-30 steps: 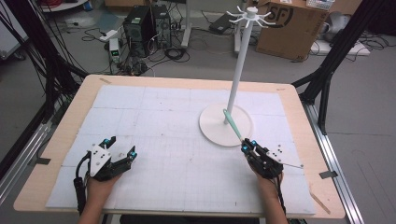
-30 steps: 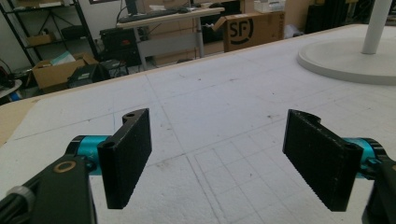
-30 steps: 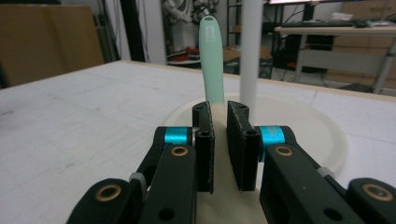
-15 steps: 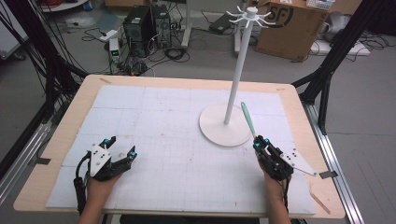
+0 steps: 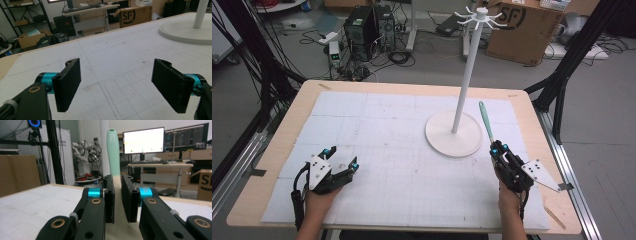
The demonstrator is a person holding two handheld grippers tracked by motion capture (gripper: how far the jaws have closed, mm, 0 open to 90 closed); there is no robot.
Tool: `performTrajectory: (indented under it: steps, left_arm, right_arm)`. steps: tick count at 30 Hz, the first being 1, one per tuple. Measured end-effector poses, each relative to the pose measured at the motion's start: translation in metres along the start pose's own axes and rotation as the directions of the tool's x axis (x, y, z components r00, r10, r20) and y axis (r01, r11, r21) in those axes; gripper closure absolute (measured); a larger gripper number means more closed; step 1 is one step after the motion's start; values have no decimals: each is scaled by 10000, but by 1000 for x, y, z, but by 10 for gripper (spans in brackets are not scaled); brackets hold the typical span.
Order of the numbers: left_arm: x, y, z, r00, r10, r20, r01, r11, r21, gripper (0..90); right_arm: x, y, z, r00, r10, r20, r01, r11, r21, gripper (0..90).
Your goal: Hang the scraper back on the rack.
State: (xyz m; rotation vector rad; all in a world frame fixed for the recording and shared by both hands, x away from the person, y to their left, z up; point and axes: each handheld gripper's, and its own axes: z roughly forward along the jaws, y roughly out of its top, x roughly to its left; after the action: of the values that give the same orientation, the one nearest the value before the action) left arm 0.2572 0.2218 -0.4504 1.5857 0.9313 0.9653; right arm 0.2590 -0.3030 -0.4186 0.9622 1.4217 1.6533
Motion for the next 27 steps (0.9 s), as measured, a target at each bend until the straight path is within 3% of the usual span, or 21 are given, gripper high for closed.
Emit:
performTrajectory:
  steps: [10, 13, 27]
  left_arm:
    - [0, 0, 0, 10000, -2, -22, 2, 10000, 18, 236]
    - [0, 0, 0, 10000, -69, -42, 69, 10000, 1, 232]
    - [0, 0, 0, 10000, -60, -59, 60, 10000, 8, 231]
  right_arm:
    - [3, 14, 3, 9997, -199, -145, 191, 9984, -524, 823]
    - [2, 17, 4, 9999, -33, -123, 25, 9977, -678, 823]
    - [6, 35, 6, 9993, -293, -215, 257, 9878, -1537, 823]
